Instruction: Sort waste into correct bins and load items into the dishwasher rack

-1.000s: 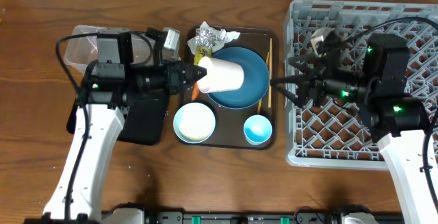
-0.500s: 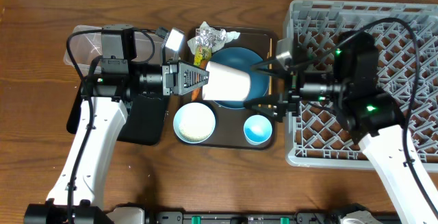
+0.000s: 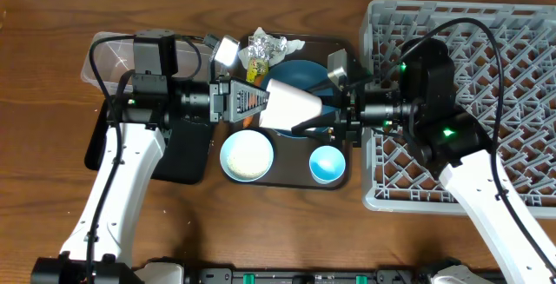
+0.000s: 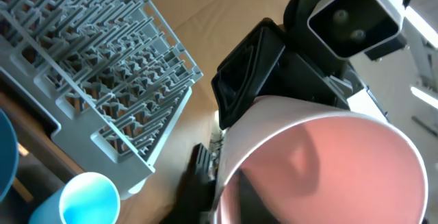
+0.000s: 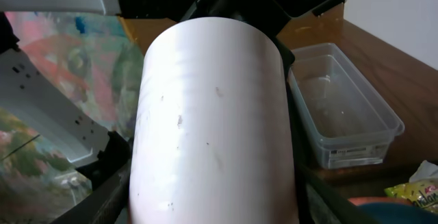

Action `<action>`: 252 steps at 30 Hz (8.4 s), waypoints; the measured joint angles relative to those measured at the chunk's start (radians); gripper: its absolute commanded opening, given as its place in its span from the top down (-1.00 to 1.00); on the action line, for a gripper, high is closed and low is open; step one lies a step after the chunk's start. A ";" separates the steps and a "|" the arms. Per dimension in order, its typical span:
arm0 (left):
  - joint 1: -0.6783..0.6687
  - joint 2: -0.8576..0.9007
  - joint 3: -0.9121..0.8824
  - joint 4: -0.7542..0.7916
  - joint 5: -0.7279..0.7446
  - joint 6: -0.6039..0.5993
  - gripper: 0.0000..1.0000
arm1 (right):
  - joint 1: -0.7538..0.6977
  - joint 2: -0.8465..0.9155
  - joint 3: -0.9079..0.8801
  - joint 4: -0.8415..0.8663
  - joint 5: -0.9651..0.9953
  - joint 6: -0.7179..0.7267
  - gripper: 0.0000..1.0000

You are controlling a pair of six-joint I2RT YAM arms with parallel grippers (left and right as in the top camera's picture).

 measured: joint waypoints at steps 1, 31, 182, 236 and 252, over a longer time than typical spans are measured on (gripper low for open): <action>0.000 0.000 0.000 0.004 -0.001 -0.002 -0.27 | -0.004 0.000 0.000 0.000 0.000 0.003 0.16; 0.021 0.000 0.002 0.044 -0.108 -0.006 -0.95 | -0.881 -0.061 0.003 -0.595 0.903 0.468 0.10; -0.058 0.044 0.114 -0.092 -0.114 0.146 -0.96 | -0.058 -0.017 0.182 -0.401 0.154 -0.051 0.05; -0.053 0.044 0.114 -0.142 -0.201 0.147 -0.96 | -1.152 0.275 0.184 -0.769 0.926 0.573 -0.99; -0.203 0.043 0.113 -0.428 -0.941 0.139 -0.98 | -0.743 -0.177 0.209 -0.649 0.582 0.333 -0.99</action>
